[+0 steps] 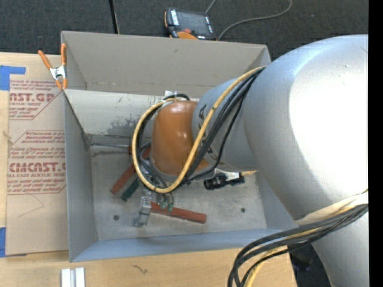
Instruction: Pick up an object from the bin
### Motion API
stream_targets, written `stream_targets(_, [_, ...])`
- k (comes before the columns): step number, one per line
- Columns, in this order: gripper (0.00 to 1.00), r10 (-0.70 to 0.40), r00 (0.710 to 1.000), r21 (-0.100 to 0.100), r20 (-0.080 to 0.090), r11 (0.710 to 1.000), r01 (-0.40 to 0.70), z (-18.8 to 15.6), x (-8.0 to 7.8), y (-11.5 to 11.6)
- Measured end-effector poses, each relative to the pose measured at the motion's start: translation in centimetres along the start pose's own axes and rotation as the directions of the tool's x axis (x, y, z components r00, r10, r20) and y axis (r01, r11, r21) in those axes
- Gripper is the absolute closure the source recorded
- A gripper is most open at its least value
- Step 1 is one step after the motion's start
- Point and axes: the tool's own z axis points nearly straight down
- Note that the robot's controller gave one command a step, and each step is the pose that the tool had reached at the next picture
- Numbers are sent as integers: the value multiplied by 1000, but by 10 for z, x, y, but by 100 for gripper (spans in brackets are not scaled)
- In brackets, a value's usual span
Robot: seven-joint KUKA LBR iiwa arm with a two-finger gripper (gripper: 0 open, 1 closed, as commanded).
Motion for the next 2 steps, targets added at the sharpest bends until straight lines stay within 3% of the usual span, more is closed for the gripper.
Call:
stream_targets(1, [100, 0, 1000, -4, 8, 1000, 0, -5, -3, 1])
stream_targets(2, [0, -1, 1000, 1, -4, 1000, 1, -2, 1, 0])
